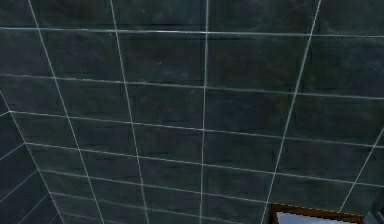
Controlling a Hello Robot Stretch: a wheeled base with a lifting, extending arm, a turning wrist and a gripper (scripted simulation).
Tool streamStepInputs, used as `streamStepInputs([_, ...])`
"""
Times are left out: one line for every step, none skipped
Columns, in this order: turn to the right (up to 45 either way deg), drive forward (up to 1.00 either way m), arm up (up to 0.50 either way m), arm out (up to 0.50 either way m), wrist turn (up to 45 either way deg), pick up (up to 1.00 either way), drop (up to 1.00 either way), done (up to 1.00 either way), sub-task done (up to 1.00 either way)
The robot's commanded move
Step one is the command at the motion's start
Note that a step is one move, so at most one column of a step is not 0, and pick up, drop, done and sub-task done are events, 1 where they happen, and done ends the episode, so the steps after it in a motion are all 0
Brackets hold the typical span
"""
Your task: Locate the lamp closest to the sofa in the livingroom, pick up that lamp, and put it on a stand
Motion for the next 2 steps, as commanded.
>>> streamStepInputs([0.0,0.0,0.0,-0.1,0.0,0.0,0.0,0.0,0.0])
streamStepInputs([0.0,0.0,0.0,0.0,0.0,0.0,0.0,1.0,0.0])
